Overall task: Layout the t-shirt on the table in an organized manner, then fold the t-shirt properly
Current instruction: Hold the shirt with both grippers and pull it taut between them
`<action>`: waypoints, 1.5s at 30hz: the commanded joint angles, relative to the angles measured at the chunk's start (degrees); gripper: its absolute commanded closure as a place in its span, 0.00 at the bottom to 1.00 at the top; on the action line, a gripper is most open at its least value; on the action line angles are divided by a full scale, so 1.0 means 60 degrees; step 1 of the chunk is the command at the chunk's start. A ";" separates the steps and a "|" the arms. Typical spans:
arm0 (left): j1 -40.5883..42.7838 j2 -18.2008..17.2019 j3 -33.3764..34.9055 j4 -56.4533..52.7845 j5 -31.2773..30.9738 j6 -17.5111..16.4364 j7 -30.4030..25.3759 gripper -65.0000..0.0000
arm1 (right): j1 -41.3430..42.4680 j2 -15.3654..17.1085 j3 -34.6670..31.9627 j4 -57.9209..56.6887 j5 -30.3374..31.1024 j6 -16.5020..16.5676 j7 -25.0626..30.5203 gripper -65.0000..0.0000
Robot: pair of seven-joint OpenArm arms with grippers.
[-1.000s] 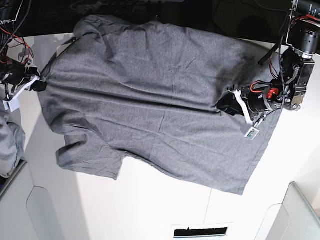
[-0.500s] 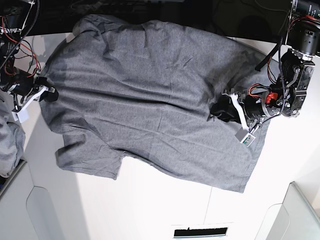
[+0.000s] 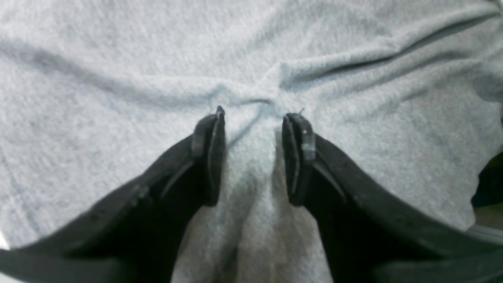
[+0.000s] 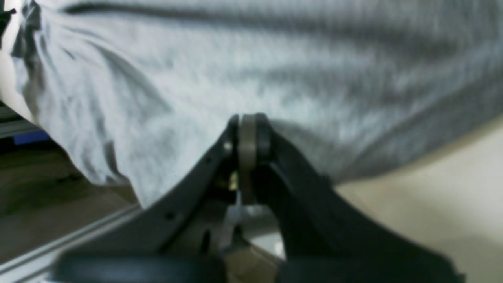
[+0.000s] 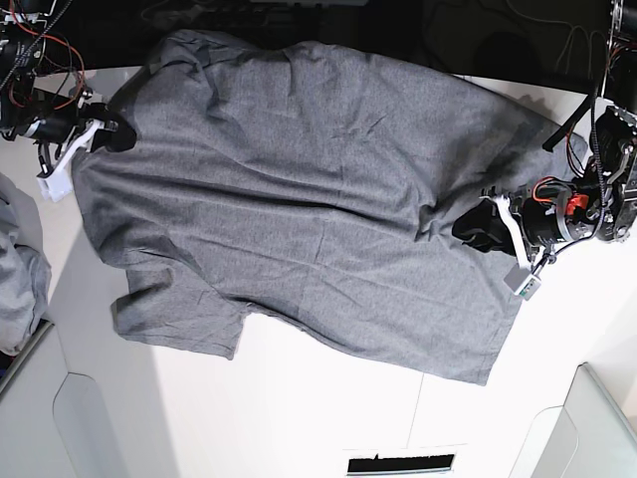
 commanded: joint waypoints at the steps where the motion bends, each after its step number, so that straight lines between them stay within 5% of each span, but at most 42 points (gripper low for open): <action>1: -0.0058 -0.0117 -0.0080 0.0131 -0.0098 -0.0148 -0.0138 0.59 | 0.0011 0.0127 0.0033 0.0153 -0.0087 0.0135 0.0237 1.00; 7: 0.0448 0.0404 -0.0080 0.0098 0.0350 -0.0148 -0.0153 0.59 | -0.0007 0.0131 -0.0058 -0.0259 -0.2200 0.0015 0.1541 1.00; 28: 0.0015 0.1111 -0.0080 0.0025 0.0958 -0.0087 -0.0852 0.59 | 0.4309 0.0204 -0.0058 -0.4353 -0.3614 -0.0051 0.2390 1.00; 34: -0.0565 0.1104 -0.0080 0.0033 0.0841 -0.0095 -0.0546 0.59 | 0.4823 0.0208 -0.0055 -0.4299 -0.3432 -0.0069 0.2335 1.00; 43: -0.1056 0.0645 -0.0080 0.0047 0.1195 -0.0087 -0.1078 0.59 | 0.3909 0.0288 -0.0055 -0.2146 -0.0856 -0.0066 0.1049 1.00; 45: -0.1060 0.0576 -0.0080 0.0000 0.1752 -0.0069 -0.1355 0.66 | 0.3603 0.0284 -0.0055 -0.1698 -0.0627 -0.0040 0.0849 1.00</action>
